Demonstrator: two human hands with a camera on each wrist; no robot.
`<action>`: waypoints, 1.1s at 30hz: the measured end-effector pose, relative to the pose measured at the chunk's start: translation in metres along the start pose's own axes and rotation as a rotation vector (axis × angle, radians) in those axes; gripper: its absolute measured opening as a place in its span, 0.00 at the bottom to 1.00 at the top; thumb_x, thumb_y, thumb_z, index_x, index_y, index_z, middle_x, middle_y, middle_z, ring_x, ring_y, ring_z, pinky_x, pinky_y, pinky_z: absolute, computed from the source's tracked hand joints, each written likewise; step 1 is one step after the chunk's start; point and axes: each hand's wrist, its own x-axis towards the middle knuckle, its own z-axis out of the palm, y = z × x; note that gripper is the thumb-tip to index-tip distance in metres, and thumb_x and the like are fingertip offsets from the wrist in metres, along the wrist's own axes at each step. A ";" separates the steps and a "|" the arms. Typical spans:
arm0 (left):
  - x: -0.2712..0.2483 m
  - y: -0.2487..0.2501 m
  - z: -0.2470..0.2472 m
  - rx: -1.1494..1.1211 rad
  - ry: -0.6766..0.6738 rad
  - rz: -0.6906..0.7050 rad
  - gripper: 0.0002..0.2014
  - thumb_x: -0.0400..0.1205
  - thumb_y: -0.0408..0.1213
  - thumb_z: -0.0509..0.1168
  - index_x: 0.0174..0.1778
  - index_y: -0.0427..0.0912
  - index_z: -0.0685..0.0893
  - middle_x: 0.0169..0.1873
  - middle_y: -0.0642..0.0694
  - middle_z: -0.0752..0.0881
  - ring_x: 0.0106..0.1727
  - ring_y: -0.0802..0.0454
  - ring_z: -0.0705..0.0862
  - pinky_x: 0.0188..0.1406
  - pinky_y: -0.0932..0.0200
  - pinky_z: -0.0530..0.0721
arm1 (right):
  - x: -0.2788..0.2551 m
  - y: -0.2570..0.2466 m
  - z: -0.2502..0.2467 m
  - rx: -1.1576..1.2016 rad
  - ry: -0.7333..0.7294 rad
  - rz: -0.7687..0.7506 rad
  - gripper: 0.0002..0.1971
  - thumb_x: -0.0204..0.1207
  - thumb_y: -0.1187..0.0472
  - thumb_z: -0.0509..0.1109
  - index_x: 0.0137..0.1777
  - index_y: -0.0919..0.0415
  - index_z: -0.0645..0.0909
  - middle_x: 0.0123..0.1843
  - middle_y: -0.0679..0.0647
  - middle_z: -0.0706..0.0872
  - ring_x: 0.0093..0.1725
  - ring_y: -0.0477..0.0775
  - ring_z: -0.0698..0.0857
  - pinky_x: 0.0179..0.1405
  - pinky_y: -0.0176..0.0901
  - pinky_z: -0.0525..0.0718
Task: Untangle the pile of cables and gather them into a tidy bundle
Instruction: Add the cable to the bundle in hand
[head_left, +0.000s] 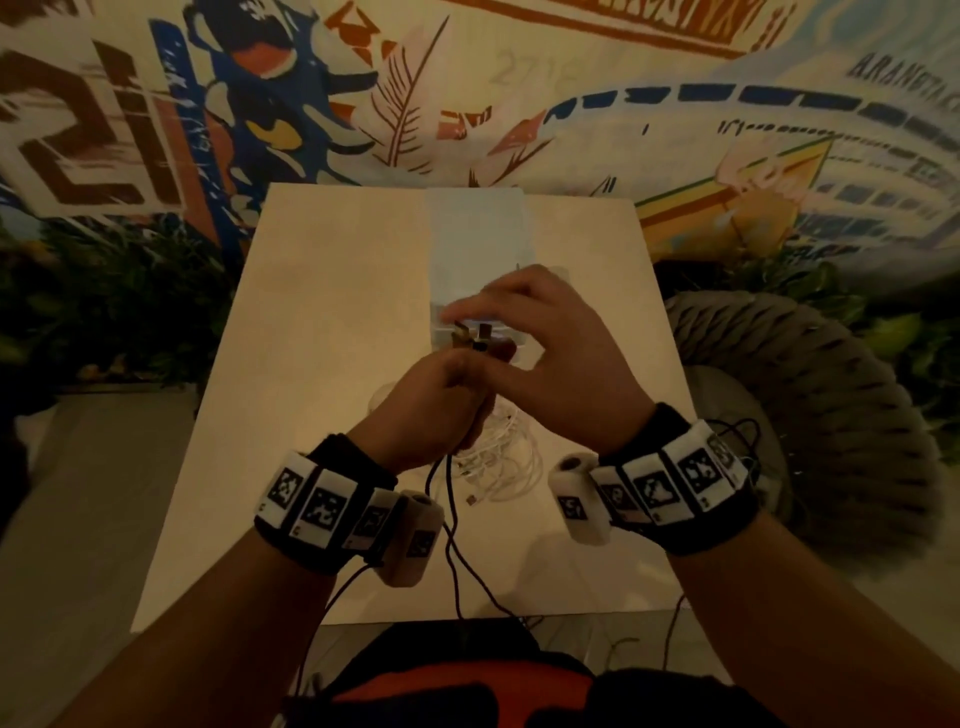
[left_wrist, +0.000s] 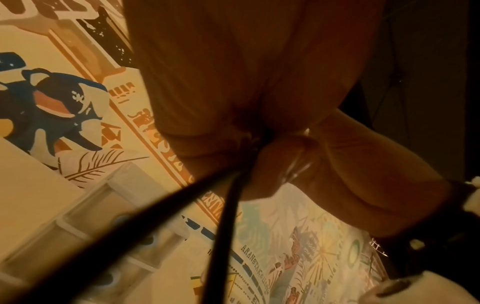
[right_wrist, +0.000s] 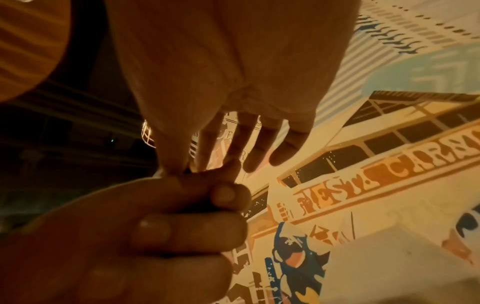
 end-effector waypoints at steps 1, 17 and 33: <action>0.000 0.001 -0.001 0.028 0.020 -0.020 0.16 0.88 0.29 0.54 0.34 0.30 0.75 0.20 0.41 0.74 0.18 0.48 0.72 0.22 0.55 0.71 | 0.000 0.000 0.002 0.007 0.035 -0.007 0.14 0.78 0.52 0.78 0.63 0.46 0.88 0.52 0.50 0.84 0.56 0.48 0.82 0.59 0.40 0.80; -0.008 -0.005 -0.010 0.044 0.039 0.088 0.10 0.91 0.42 0.60 0.62 0.63 0.82 0.21 0.57 0.75 0.22 0.56 0.69 0.24 0.57 0.72 | 0.000 0.025 0.006 0.179 -0.186 0.102 0.20 0.83 0.53 0.72 0.75 0.47 0.82 0.67 0.46 0.89 0.64 0.38 0.86 0.62 0.46 0.87; -0.011 -0.025 -0.045 -0.165 0.140 0.110 0.12 0.94 0.38 0.52 0.57 0.41 0.80 0.27 0.41 0.63 0.25 0.43 0.65 0.29 0.52 0.76 | -0.092 0.059 0.087 0.763 -0.688 0.597 0.21 0.88 0.44 0.59 0.36 0.56 0.74 0.32 0.49 0.74 0.28 0.46 0.77 0.40 0.48 0.82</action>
